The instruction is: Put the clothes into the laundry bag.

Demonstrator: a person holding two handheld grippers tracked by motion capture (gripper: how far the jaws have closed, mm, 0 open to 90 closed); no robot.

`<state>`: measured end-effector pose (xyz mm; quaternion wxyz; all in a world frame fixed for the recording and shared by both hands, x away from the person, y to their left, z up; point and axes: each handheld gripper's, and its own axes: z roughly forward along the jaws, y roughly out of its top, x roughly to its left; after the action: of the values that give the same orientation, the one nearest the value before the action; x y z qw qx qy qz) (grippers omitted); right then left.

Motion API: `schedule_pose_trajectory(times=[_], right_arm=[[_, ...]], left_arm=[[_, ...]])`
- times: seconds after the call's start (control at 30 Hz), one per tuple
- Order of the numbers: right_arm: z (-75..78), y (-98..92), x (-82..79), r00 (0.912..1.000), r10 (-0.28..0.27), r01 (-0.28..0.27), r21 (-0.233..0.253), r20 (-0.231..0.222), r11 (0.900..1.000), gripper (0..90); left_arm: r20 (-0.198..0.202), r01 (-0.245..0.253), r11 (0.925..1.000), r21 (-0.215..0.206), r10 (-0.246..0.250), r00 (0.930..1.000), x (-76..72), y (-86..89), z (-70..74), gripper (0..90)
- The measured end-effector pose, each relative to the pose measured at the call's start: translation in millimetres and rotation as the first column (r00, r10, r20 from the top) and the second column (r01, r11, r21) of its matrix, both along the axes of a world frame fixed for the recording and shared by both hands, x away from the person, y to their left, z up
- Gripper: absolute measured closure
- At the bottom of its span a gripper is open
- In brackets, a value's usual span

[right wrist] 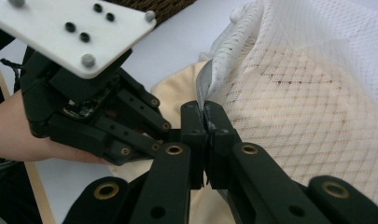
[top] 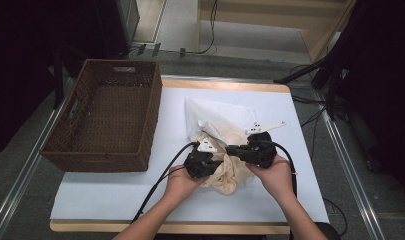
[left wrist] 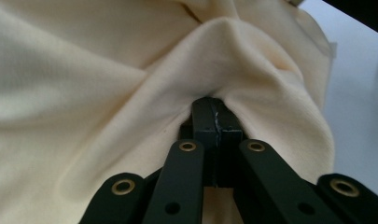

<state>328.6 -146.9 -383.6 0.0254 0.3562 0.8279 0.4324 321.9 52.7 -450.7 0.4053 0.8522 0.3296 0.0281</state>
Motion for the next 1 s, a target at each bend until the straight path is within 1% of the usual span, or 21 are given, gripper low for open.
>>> schedule_pose_trajectory(times=[0.1, 0.17, 0.27, 0.3, 0.37, 0.43, 0.5, 0.53, 0.63, 0.7, 0.8, 0.9, 0.97, 1.0], right_arm=[[0.0, -0.8, 0.1, 1.0000, -0.003, 0.003, 0.002, -0.003, 1.000, 89.3], [0.1, -1.1, -0.1, 0.9999, -0.008, 0.008, 0.002, -0.007, 1.000, 89.2], [-0.3, -1.1, -0.6, 0.9999, -0.006, 0.006, -0.001, -0.012, 1.000, 89.2], [-0.6, -1.4, -0.6, 1.0000, -0.003, 0.003, -0.002, -0.006, 1.000, 89.3], [-1.0, -2.2, -0.9, 1.0000, 0.000, 0.000, -0.007, -0.007, 1.000, 89.3], [-1.3, -3.0, -1.7, 0.9999, -0.003, 0.003, -0.009, -0.015, 1.000, 89.4], [-1.8, -3.6, -2.7, 0.9998, -0.001, 0.001, -0.013, -0.020, 1.000, 89.5], [-2.0, -3.7, -3.3, 0.9998, 0.000, 0.000, -0.015, -0.020, 1.000, 89.6], [-2.1, -4.5, -6.0, 0.9996, 0.018, -0.019, -0.016, -0.022, 1.000, 89.9], [-1.7, -4.3, -9.0, 0.9991, 0.030, -0.030, -0.015, -0.031, 0.999, 89.9], [-0.4, -3.7, -14.2, 0.9986, 0.044, -0.044, -0.010, -0.029, 0.999, 89.9], [2.4, -3.3, -20.3, 0.9975, 0.065, -0.066, -0.003, -0.026, 0.998, 90.0], [3.8, -3.3, -24.6, 0.9958, 0.089, -0.089, 0.008, -0.023, 0.996, 90.0], [4.8, -3.5, -26.8, 0.9959, 0.089, -0.089, 0.006, -0.020, 0.996, 89.9]], left_arm=[[0.014, -0.005, 0.9999, 0.014, 0.005, 0.9999, 4.8, -4.5, 3.6, 90.0], [0.027, -0.008, 0.9994, 0.035, 0.007, 0.9996, 8.5, -7.6, 5.3, 90.0], [0.026, -0.019, 0.9990, 0.042, 0.018, 0.9995, 14.9, -11.5, 6.9, 90.0], [0.024, -0.018, 0.9988, 0.045, 0.017, 0.9996, 16.9, -12.8, 7.4, 90.0], [0.030, -0.013, 0.9975, 0.069, 0.011, 0.9995, 20.3, -15.5, 8.0, 90.0], [0.027, -0.021, 0.9976, 0.065, 0.020, 0.9994, 24.1, -18.2, 6.9, 90.0], [0.022, -0.029, 0.9969, 0.073, 0.027, 0.9994, 28.3, -19.2, 7.0, 90.0], [0.021, -0.033, 0.9975, 0.062, 0.032, 0.9993, 30.2, -19.4, 6.4, 90.0], [0.014, -0.053, 0.9971, 0.054, 0.053, 0.9985, 36.0, -18.3, 6.3, 90.0], [0.003, -0.064, 0.9970, 0.043, 0.064, 0.9979, 39.7, -16.7, 6.0, 90.0], [0.001, -0.065, 0.9968, 0.047, 0.065, 0.9979, 43.0, -14.8, 6.9, 90.0], [-0.009, -0.065, 0.9972, 0.036, 0.066, 0.9978, 44.4, -13.5, 7.6, 90.0], [-0.019, -0.071, 0.9971, 0.025, 0.072, 0.9972, 45.9, -11.4, 7.3, 90.0], [-0.019, -0.070, 0.9973, 0.022, 0.071, 0.9973, 46.1, -10.4, 6.7, 90.0]])
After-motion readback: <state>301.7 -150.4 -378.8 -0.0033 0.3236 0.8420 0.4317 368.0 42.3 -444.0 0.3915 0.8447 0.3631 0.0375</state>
